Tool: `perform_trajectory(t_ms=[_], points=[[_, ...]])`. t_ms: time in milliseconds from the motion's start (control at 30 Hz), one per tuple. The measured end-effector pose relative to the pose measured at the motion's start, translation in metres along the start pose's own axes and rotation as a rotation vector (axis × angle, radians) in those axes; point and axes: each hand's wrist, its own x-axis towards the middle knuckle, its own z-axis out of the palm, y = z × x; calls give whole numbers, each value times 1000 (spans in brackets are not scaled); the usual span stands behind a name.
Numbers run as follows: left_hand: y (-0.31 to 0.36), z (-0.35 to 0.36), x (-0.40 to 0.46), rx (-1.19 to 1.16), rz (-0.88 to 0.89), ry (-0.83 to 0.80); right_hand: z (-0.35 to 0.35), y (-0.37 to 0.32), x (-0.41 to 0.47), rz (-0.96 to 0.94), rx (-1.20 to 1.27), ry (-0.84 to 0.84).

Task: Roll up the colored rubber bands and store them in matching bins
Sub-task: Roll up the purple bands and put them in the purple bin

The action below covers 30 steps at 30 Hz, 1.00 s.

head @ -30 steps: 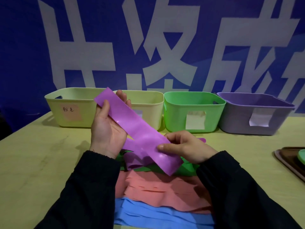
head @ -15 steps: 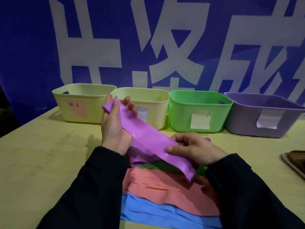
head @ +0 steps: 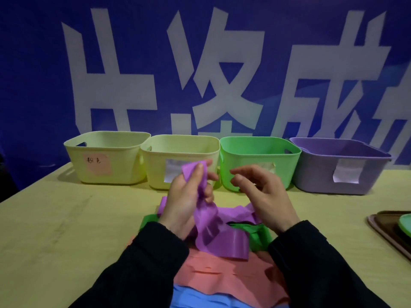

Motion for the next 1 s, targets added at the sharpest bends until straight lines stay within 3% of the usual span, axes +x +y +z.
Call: perform_trajectory(t_ms=[200, 367, 567, 667, 800, 1000], points=[[-24, 13, -13, 360, -18, -192, 7, 1, -1, 170, 257, -72], [-25, 11, -15, 400, -81, -246, 8, 4, -3, 197, 264, -150], [-22, 11, -17, 371, -143, -296, 9, 1, -4, 158, 360, -101], [-24, 5, -13, 490, -1, -219, 7, 2, -1, 59, 285, -37], [-22, -2, -7, 505, 198, -74, 4, 4, -1, 68, 233, 7], [-18, 0, -8, 508, 309, -53, 9, 1, -3, 92, 264, -26]])
